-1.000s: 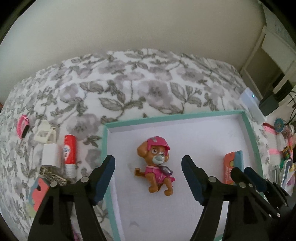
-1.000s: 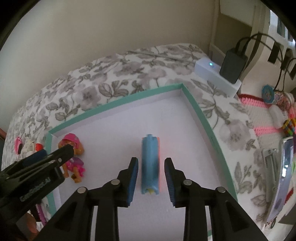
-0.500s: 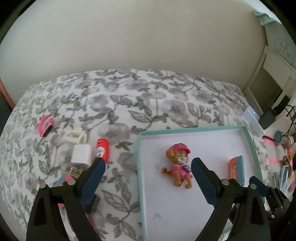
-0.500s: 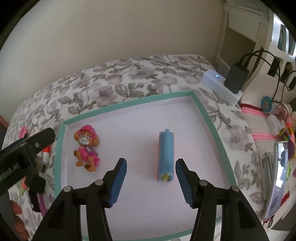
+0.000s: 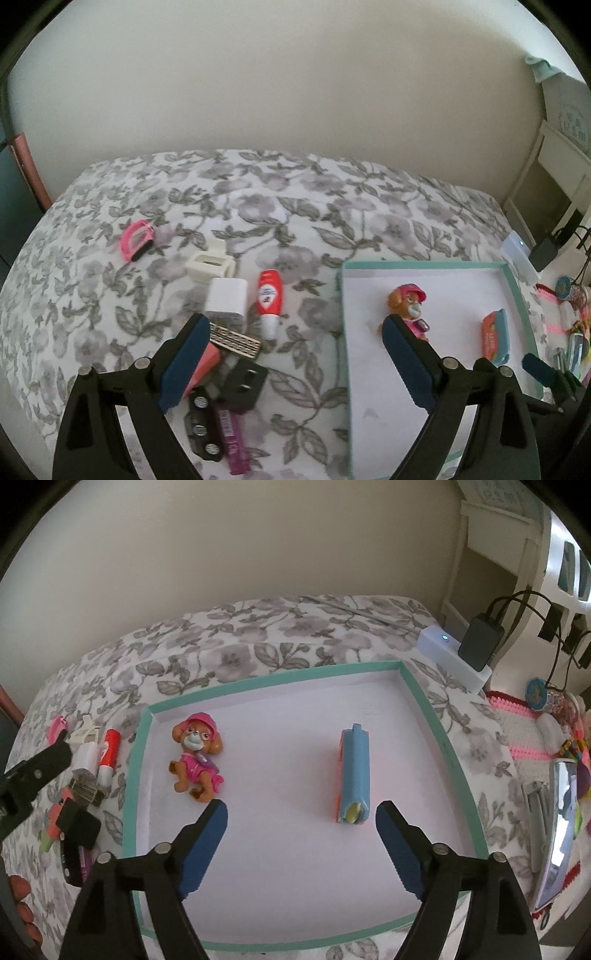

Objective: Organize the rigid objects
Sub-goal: 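Move both tools back over the toy pile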

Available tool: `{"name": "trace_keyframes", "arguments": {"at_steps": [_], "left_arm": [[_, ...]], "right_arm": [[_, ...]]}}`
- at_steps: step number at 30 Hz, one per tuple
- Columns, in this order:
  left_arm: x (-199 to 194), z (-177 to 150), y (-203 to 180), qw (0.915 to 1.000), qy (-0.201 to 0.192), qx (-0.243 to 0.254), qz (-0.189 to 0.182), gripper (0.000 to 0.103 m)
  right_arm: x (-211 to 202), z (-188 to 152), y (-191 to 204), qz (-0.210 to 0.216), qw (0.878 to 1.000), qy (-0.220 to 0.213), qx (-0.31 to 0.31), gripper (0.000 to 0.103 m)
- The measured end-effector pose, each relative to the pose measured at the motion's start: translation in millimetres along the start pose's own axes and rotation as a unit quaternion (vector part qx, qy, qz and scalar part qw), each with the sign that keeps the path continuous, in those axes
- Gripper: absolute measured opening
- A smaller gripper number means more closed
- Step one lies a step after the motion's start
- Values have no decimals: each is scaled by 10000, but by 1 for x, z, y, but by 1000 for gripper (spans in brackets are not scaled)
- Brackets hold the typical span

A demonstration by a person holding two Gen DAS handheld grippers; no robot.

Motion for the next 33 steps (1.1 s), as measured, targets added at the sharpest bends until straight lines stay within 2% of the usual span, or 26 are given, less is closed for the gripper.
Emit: {"name": "trace_keyframes", "arguments": {"at_steps": [2, 3, 12, 18, 20, 22, 26, 33], "left_arm": [[-1, 0, 4, 10000, -45, 13, 47, 95], [-1, -1, 6, 10000, -52, 5, 53, 95], [4, -4, 29, 9998, 58, -187, 67, 95], [-2, 5, 60, 9992, 15, -357, 178, 95], [-7, 10, 74, 9989, 4, -423, 198, 95], [-10, 14, 84, 9987, 34, -407, 301, 95], [-16, 19, 107, 9977, 98, -302, 598, 95], [-19, 16, 139, 9956, 377, -430, 747, 95]], "right_arm": [[-1, -1, 1, -11, 10000, -5, -12, 100], [-1, -2, 2, -29, 10000, -13, -34, 102], [-3, -3, 7, -52, 9998, -168, -19, 103], [-8, 2, 13, -30, 9993, -352, 97, 103], [-10, 5, 17, 94, 9991, -406, 96, 103], [-16, 8, 24, 265, 9983, -514, 70, 103], [-34, 18, 47, 113, 9962, -806, -302, 103], [-57, 23, 99, 705, 9899, -1047, -646, 103]]}}
Point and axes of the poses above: each gripper's, at about its wrist camera, not at the fingertips, and x roughly the way its jaws point, y to its left, z to its top, the point moved 4 cm from there along x, roughly the way its jaws point, and after that the axes turned 1 degree about y, right-handed, at the moved point
